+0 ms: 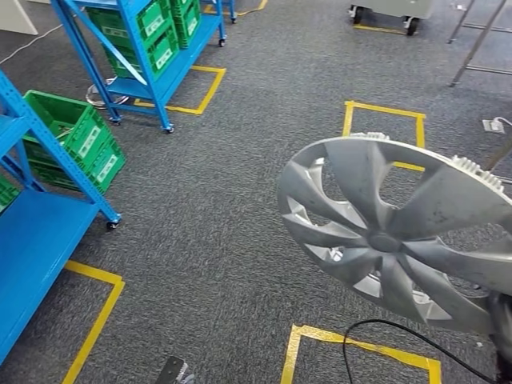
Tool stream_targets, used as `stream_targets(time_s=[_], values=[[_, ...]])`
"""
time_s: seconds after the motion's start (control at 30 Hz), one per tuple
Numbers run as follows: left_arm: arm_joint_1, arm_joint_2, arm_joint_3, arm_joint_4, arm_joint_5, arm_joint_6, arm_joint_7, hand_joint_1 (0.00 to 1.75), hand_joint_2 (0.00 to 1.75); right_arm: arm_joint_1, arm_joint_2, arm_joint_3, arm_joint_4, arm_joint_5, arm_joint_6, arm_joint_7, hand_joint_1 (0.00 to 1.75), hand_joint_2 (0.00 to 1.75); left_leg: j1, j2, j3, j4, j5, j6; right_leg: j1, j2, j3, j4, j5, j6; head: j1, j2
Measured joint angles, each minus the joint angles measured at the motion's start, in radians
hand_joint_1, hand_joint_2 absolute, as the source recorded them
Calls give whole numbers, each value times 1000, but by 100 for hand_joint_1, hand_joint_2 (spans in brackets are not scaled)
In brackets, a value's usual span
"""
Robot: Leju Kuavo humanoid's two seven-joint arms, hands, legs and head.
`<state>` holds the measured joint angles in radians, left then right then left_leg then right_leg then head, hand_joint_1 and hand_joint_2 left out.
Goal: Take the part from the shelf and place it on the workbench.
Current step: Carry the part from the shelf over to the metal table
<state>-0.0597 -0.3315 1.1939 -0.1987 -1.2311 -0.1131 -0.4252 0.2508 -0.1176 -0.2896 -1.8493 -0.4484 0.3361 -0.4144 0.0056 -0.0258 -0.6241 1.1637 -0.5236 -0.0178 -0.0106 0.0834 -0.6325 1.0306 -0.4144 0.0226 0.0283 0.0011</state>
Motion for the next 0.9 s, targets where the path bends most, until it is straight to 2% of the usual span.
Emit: stream_targets(time_s=[0.03,0.07,0.1,0.13,0.17,0.2,0.23,0.27,0.3,0.33,0.37,0.4,0.43,0.47,0.5,0.57,0.6,0.67,0.7,0.77,0.8,0.83,0.87,0.9], values=[[-1,0,-4,0,-1,0,0,0,175,5,10,-35,-6,2,17,10,175,175,5,-27,27,-63,28,2,-1,20,-2,4,0,4,0,0],[-3,0,-6,0,-1,0,0,0,175,8,20,-63,-11,5,27,18,175,175,9,-50,47,-108,41,3,-2,38,-6,7,1,10,0,0],[-5,0,-9,0,0,1,0,0,175,11,26,-84,-15,8,30,23,175,175,10,-65,57,-131,42,5,-3,53,-10,7,4,17,-1,0],[-6,-1,-11,0,2,1,0,0,175,13,32,-100,-18,12,31,29,175,175,9,-62,61,-140,37,9,-5,68,-15,6,7,24,-1,0],[-8,-2,-12,0,6,1,1,0,175,16,37,-115,-20,17,31,33,175,175,9,-49,62,-141,38,15,-8,80,-20,2,11,31,-2,0],[-8,-2,-13,0,11,2,3,0,175,18,40,-126,-21,22,28,37,175,175,9,-36,62,-143,40,22,-7,72,-25,4,11,37,-1,0],[-9,-2,-13,0,17,2,6,0,175,15,42,-134,-20,27,23,40,175,175,10,-23,63,-145,43,29,-5,47,-35,20,2,42,4,0],[-8,-2,-13,0,22,2,9,0,175,8,43,-137,-20,32,15,41,175,175,10,-7,64,-146,44,34,-3,11,-54,56,-18,46,8,0],[-7,-1,-13,0,28,2,11,0,175,0,44,-137,-19,35,5,40,175,175,7,7,64,-146,44,38,-1,-31,-79,112,-48,49,12,0],[-6,-1,-13,0,33,2,13,0,175,-9,45,-134,-17,38,-6,39,175,175,4,23,64,-146,43,40,-2,-57,-109,179,-80,53,14,0],[-5,1,-12,0,38,2,15,0,175,-16,46,-130,-15,40,-18,37,175,175,2,38,65,-146,42,41,-4,-71,-135,237,-103,55,14,0],[-4,2,-11,0,42,2,16,0,175,-23,46,-123,-11,42,-32,35,175,175,1,53,65,-146,41,42,-6,-77,-147,269,-110,57,14,0],[-4,3,-10,0,47,2,17,0,175,-33,46,-113,-5,46,-49,34,175,175,0,67,66,-146,40,41,-7,-81,-140,264,-100,58,14,0],[-4,4,-8,0,53,2,16,0,175,-50,46,-96,5,52,-69,33,175,175,0,81,68,-146,39,39,-8,-87,-114,222,-76,58,15,0],[-5,4,-5,0,60,2,14,0,175,-76,46,-72,19,59,-92,32,175,175,0,95,72,-146,36,36,-8,-102,-74,154,-47,58,15,0],[-8,5,4,0,75,2,8,0,175,-142,45,-8,56,75,-144,31,175,175,-5,121,77,-146,31,26,-3,-138,-7,44,-13,51,13,0],[-10,5,9,0,82,2,6,0,175,-177,44,27,77,81,-171,31,175,175,-8,132,79,-146,29,21,0,-146,6,19,-8,45,12,0],[-14,5,19,0,93,3,6,0,175,-245,41,94,124,86,-223,30,175,175,-9,150,81,-149,31,10,5,-128,1,13,-6,30,10,0],[-16,5,23,0,97,5,9,0,175,-277,39,123,146,86,-245,30,175,175,-7,145,82,-148,29,4,4,-117,-2,10,-3,23,10,0],[-17,4,33,0,100,10,22,0,175,-325,35,172,180,80,-274,28,175,175,-3,97,62,-108,1,-5,1,-96,-3,4,3,10,8,0],[-16,4,37,0,100,14,29,0,175,-341,34,192,191,77,-282,27,175,175,-2,65,37,-58,-27,-7,0,-87,-3,3,5,6,6,0],[-13,4,40,0,100,18,35,0,175,-354,34,209,201,73,-288,25,175,175,-2,44,3,8,-57,-7,-1,-76,-4,2,5,3,5,0],[-10,5,43,0,100,20,39,0,175,-362,33,224,209,69,-292,23,175,175,-2,35,-32,72,-80,-7,0,-63,-5,2,6,1,4,0],[-7,6,46,0,100,22,41,0,175,-365,33,238,215,67,-295,21,175,175,-2,31,-59,116,-88,-7,0,-49,-5,2,6,1,3,0]])
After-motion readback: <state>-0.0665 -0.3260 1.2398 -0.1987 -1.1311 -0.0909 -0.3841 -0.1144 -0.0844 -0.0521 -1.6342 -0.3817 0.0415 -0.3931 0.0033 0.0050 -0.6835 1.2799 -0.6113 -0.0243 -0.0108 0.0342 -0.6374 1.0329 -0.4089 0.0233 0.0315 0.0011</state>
